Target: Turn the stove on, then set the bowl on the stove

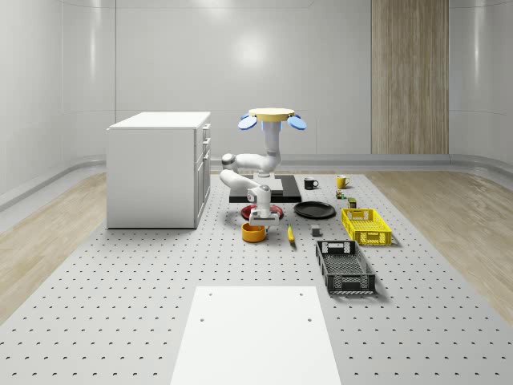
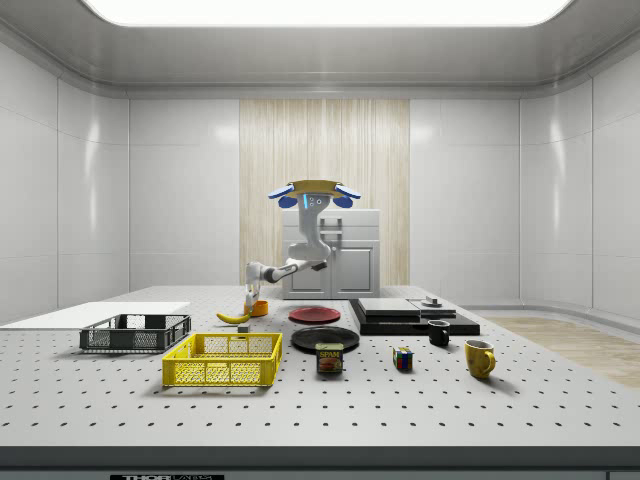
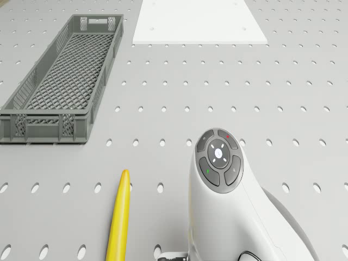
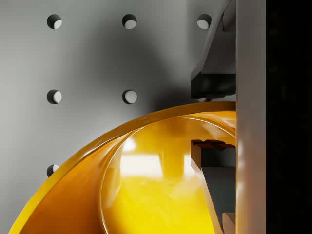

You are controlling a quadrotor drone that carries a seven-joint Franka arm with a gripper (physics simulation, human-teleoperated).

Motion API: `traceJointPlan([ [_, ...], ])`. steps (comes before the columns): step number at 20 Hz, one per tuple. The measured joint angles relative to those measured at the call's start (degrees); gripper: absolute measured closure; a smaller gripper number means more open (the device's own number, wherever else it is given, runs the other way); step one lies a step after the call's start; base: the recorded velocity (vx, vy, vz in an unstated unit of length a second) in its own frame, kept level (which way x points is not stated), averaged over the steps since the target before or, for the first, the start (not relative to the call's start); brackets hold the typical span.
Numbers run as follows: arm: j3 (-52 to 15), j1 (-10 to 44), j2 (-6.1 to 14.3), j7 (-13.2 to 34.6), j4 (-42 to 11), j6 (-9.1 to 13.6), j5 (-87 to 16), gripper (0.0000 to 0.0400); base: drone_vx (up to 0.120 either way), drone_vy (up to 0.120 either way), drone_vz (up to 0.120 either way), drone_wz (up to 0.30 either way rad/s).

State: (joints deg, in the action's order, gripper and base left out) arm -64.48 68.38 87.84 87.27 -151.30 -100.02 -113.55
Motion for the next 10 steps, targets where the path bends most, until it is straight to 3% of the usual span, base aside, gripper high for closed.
traceJointPlan([
  [7,-1.89,-0.65,0.18,-0.1,-0.97,1.04,1.66,0.0297,0.0,0.0,0.0,0.0],
  [10,-3.72,-1.16,0.4,-0.15,-1.81,1.92,3.31,0.0299,0.0,0.0,0.12,0.0],
])
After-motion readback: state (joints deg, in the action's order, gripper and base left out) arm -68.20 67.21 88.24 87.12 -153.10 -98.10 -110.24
